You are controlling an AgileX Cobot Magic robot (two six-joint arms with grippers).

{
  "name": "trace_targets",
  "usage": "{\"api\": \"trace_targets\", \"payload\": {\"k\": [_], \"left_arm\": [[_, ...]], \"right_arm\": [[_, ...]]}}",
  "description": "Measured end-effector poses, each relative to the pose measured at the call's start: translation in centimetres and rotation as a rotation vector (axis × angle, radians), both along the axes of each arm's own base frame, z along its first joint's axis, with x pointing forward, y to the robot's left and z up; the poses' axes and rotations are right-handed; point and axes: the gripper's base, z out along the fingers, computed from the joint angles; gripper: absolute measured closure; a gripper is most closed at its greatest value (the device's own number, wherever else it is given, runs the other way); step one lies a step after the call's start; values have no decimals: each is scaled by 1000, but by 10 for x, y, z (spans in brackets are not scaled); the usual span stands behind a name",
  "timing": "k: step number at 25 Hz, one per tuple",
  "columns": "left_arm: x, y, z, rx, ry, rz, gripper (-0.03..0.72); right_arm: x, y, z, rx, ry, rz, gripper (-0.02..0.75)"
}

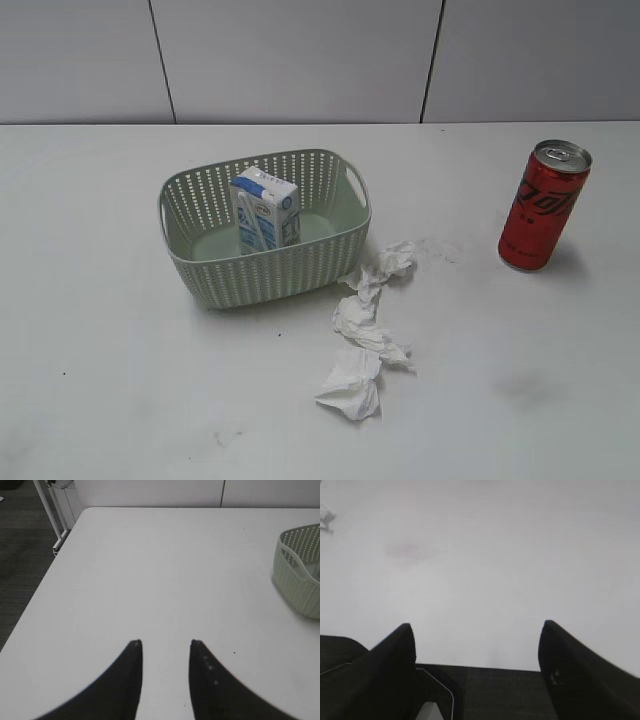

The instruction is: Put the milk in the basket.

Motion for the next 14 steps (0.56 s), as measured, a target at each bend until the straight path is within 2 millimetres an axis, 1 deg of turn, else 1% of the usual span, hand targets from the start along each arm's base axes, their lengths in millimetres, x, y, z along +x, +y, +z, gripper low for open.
{"api": "trace_targets", "payload": {"k": [14], "left_arm": [[0, 0, 0, 0, 0, 0, 448]], "right_arm": [[-46, -5, 10, 36, -298, 0, 150]]}}
